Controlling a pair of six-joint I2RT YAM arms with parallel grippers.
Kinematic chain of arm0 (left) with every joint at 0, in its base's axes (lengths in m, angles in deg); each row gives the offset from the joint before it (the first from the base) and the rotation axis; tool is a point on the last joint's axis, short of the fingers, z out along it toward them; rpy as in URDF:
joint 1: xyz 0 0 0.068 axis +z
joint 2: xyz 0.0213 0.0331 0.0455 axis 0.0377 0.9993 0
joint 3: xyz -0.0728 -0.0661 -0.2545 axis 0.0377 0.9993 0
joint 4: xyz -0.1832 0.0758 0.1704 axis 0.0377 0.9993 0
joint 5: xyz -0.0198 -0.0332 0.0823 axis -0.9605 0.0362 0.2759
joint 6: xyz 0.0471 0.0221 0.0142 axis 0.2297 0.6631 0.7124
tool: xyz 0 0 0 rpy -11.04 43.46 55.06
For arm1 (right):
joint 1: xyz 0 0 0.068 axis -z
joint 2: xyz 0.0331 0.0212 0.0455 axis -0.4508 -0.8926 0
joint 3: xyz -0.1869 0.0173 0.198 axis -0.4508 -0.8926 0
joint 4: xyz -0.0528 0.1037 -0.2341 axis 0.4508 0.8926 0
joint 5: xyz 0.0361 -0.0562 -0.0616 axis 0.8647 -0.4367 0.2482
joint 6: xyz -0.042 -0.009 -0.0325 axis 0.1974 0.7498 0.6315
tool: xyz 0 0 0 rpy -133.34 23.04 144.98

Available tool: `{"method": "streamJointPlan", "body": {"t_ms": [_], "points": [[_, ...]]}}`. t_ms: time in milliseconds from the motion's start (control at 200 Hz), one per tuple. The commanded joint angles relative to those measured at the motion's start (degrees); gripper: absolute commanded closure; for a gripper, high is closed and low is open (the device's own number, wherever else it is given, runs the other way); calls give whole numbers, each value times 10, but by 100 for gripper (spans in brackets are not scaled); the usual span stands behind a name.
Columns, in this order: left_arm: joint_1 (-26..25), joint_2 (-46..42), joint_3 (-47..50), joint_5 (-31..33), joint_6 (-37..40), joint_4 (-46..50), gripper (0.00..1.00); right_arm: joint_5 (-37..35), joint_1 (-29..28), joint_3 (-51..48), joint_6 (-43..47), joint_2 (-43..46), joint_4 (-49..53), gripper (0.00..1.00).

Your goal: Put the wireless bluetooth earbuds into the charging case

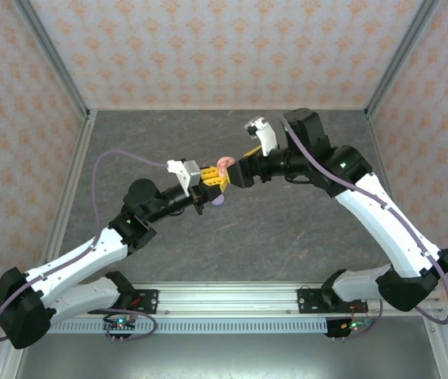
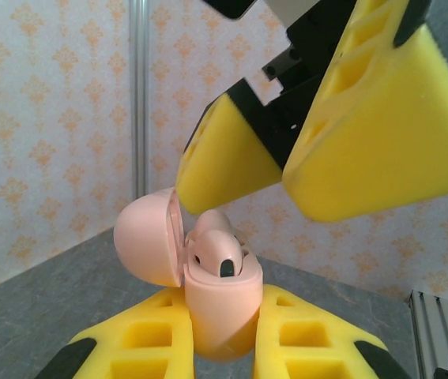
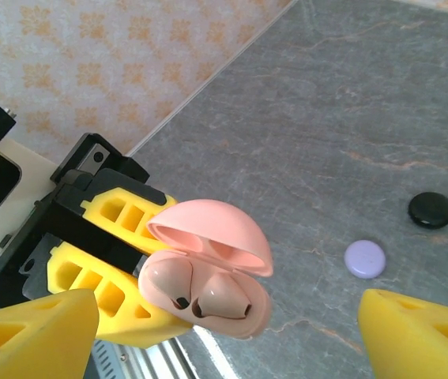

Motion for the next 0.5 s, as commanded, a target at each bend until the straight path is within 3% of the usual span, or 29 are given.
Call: {"method": "streamJointPlan", "body": {"t_ms": [0,165,495], "points": [[-6,3,-25,-26,5,-6,100,77,2,-22,-11,0,-48,14],[-12,16,-38,-39,10,11,100,140,4,-48,-16,7,-112,15],[-19,19,-37,-31,20,40,100,135,11,-75,-2,39,-148,19]]}}
